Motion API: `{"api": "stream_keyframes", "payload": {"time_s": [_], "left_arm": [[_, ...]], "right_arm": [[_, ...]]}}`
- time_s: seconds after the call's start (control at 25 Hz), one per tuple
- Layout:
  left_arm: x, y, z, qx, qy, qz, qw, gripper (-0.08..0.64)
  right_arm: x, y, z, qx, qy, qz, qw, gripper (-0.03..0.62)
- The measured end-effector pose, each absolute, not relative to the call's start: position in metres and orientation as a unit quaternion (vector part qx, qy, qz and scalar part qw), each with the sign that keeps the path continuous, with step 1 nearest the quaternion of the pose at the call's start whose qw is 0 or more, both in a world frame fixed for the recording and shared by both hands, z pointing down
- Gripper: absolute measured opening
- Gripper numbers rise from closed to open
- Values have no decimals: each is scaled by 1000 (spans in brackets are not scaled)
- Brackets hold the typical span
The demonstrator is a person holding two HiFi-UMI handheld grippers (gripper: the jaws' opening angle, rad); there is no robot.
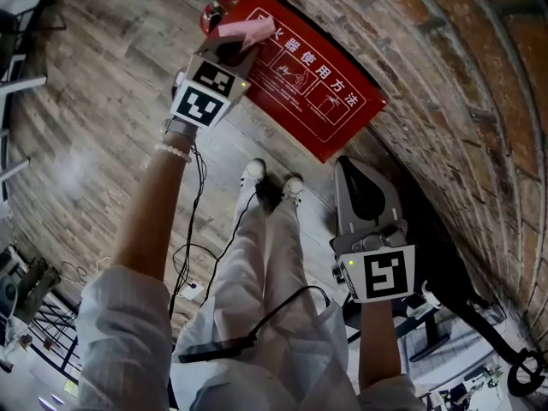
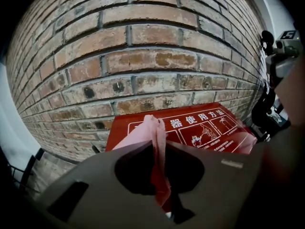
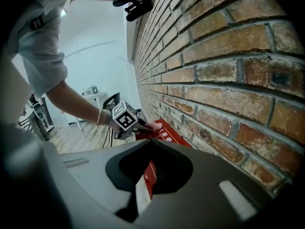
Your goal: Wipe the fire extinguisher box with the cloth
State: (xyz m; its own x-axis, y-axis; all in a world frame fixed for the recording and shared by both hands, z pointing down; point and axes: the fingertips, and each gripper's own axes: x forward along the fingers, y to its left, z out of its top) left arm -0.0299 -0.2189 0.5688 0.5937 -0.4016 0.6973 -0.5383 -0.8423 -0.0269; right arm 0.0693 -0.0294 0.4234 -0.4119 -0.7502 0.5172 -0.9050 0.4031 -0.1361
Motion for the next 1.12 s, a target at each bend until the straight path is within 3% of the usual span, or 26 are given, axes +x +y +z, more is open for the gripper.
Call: {"api": "stream_keyframes", "payload": {"time_s": [0.52, 1.12], "left_arm": [[10, -171, 568, 907, -236, 333, 103, 11], [50, -119, 568, 931, -178, 314, 58, 10]], "right_arm": [[72, -21, 424, 510, -814, 205, 190, 9], [85, -6, 431, 516, -807, 212, 193, 9]]}}
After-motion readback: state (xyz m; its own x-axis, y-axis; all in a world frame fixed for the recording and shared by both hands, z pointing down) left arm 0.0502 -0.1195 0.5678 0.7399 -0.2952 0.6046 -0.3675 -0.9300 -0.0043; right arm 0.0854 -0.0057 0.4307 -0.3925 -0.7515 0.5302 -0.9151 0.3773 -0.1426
